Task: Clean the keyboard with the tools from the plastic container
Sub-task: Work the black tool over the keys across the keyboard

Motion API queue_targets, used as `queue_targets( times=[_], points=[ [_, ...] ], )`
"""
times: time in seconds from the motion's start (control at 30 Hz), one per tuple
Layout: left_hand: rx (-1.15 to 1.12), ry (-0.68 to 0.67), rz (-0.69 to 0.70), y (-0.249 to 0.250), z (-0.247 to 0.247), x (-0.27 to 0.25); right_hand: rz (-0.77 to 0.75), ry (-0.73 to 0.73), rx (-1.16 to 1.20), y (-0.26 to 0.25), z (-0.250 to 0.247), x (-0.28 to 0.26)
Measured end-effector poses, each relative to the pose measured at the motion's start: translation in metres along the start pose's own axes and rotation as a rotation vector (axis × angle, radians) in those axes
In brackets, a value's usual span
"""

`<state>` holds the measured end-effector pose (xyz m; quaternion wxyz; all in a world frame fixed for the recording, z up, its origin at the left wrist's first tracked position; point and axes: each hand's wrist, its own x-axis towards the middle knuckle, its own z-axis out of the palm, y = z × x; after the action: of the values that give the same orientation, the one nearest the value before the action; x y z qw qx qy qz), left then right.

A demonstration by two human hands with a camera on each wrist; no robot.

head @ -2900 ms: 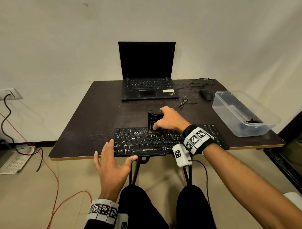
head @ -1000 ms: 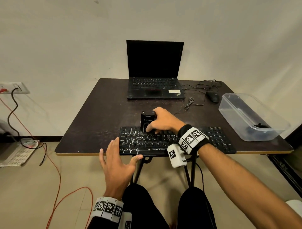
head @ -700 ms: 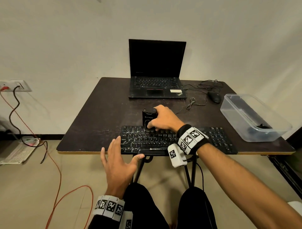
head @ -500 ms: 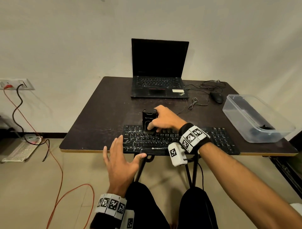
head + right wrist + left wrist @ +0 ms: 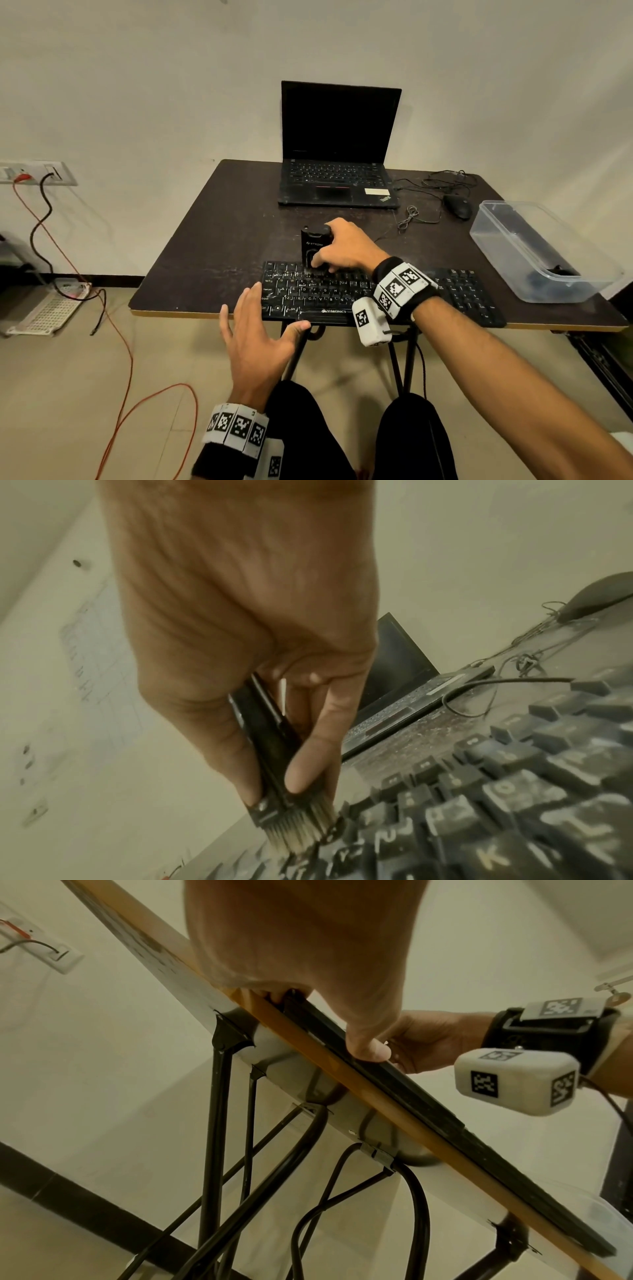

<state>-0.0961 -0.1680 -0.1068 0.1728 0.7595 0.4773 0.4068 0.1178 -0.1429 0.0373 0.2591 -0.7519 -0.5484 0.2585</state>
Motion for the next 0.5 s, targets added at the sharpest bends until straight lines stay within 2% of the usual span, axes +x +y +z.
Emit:
queue_targets(
  times=[0.07,0.17,0.27,0.4,0.5],
  points=[
    [0.000,-0.003,-0.001,0.0001,0.0003,0.0004,-0.005,0.008,-0.013,-0.0007,0.0022,-0.0003],
    [-0.005,0.013,0.005,0.0002,0.0010,0.0004,-0.006,-0.073,0.031,-0.0024,0.0036,0.0009],
    [-0.002,0.012,0.001,0.0002,0.0012,0.0000,0.005,0.025,-0.001,-0.0018,0.0034,0.0034],
    [-0.004,0.010,-0.001,0.0006,0.0003,0.0001,-0.016,-0.038,0.012,-0.0068,0.0069,0.0028],
    [-0.003,0.005,-0.002,0.0002,-0.0001,-0.0003,-0.011,0.025,0.019,-0.0088,0.0078,0.0022]
  ],
)
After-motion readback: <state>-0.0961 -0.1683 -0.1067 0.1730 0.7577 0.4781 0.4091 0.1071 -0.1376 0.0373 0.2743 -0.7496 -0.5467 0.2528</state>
